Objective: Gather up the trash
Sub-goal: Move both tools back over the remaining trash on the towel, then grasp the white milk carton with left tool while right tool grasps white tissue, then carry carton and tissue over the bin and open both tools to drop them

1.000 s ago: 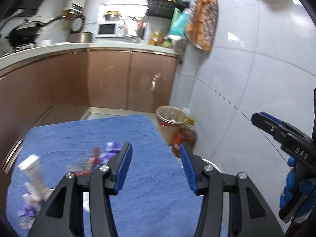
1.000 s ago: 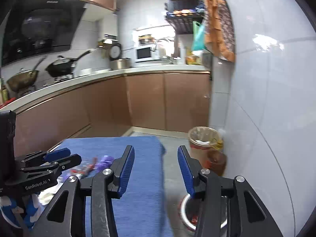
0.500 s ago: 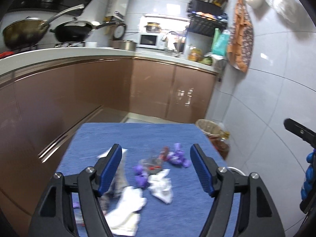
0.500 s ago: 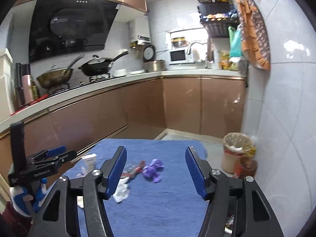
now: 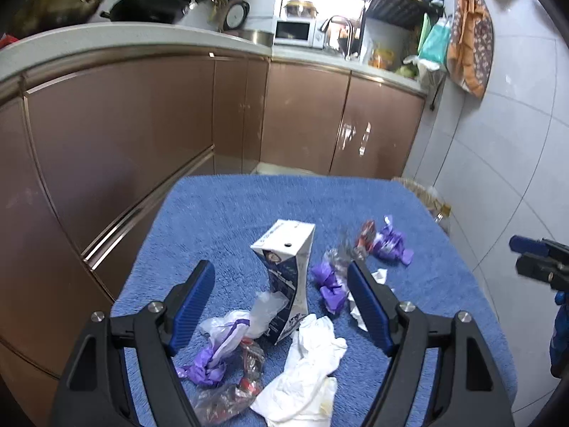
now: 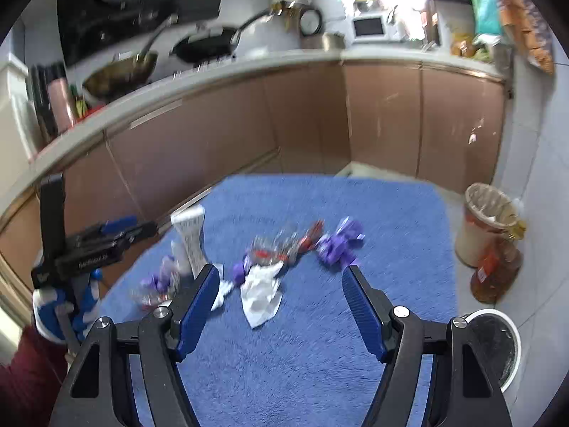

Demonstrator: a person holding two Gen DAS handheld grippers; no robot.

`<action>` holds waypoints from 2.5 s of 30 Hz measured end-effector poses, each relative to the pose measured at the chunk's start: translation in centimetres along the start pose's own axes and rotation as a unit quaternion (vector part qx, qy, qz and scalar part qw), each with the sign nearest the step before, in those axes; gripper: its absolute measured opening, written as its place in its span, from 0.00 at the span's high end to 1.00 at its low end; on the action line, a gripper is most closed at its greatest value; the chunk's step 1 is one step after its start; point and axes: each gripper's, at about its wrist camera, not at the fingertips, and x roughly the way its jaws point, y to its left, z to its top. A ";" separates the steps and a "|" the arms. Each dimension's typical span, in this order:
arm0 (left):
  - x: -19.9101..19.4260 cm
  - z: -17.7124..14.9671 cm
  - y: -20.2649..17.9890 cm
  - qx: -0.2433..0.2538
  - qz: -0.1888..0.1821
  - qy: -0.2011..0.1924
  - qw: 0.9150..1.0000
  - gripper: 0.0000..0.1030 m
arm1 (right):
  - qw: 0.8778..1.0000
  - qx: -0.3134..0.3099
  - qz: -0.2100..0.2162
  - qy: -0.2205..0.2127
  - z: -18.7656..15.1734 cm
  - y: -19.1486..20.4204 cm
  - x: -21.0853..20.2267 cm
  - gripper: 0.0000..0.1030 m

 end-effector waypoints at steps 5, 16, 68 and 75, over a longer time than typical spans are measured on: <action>3.0 0.4 0.2 0.011 0.000 0.015 1.000 0.26 | 0.998 -0.006 0.029 0.049 -0.8 0.3 4.5 0.32; 7.3 1.0 0.8 0.004 -0.031 0.037 0.999 0.36 | 0.988 0.007 0.084 0.130 -1.6 0.6 13.3 0.32; -6.8 8.3 -21.1 0.070 -0.154 -0.085 0.982 0.68 | 0.985 0.053 -0.081 -0.143 -3.8 -9.6 -16.2 0.90; 1.1 7.7 -29.8 0.094 -0.209 -0.021 0.973 0.68 | 0.969 0.116 -0.170 -0.134 -6.6 -17.1 -16.1 0.90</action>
